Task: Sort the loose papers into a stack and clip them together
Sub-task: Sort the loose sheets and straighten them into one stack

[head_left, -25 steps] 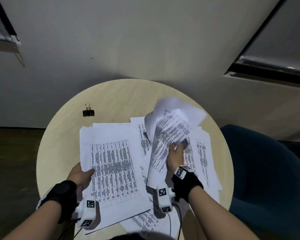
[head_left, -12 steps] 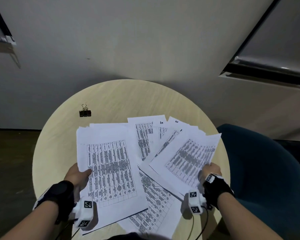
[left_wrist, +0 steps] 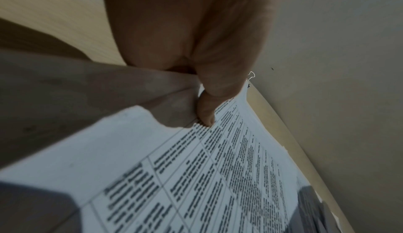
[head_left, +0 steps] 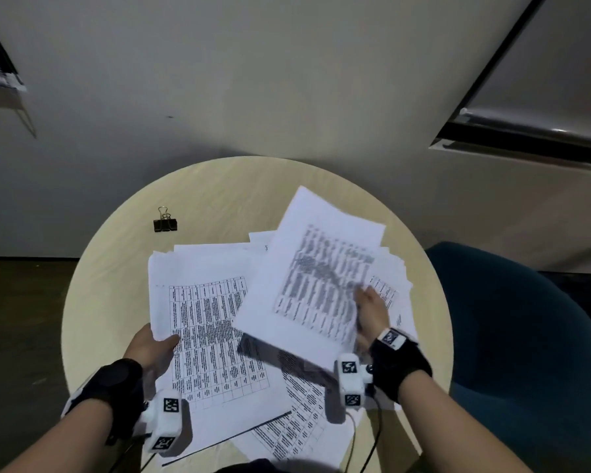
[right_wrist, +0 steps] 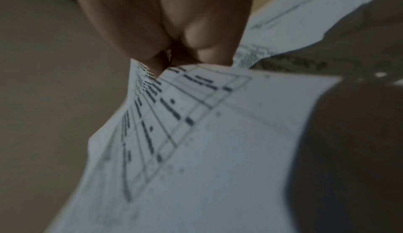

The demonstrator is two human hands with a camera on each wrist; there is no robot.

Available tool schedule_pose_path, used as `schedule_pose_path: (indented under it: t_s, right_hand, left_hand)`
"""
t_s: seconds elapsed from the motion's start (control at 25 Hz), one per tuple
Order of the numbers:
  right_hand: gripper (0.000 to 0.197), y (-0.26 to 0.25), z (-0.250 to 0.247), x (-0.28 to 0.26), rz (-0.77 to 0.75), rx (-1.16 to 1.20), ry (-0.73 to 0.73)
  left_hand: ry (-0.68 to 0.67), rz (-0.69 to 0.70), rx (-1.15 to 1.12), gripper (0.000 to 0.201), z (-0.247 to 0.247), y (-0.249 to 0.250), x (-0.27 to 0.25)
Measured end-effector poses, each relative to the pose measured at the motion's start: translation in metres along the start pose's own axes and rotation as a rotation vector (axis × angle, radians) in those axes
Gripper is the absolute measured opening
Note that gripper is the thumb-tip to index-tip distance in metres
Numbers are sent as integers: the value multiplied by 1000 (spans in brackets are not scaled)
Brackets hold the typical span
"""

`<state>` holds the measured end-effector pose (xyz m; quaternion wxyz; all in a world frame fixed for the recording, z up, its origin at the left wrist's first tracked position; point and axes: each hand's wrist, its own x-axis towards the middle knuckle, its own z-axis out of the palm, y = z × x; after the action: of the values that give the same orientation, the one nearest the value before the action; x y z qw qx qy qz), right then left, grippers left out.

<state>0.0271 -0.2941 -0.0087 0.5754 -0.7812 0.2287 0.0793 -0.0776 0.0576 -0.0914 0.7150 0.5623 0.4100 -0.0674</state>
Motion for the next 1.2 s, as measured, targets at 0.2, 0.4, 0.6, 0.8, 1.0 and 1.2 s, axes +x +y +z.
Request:
schedule_pose_path:
  t_s: [0.2,0.4,0.6,0.8,1.0,1.2]
  right_hand:
    - [47,22,81,-47,41,-301,-258]
    - [18,34,85,-37,-127,-416,-203]
    - [100,66,-11,31,505,-636,303]
    - [112,54,-9,42,405,-816,206]
    - [86,60,-1,57,305,-519,126]
    - [68,52,-32,52,265,-345,54]
  left_hand:
    - [96,-113,-432,75,-10,8,1]
    - [-94,-15,3,19,4,20,-25]
    - [-42,3,207,19,-6,9,-5]
    - [-43,0,313,30,-10,17,-1]
    - [-6,32,332,23,-11,8,6]
    - [4,40,332,18,-16,1,13]
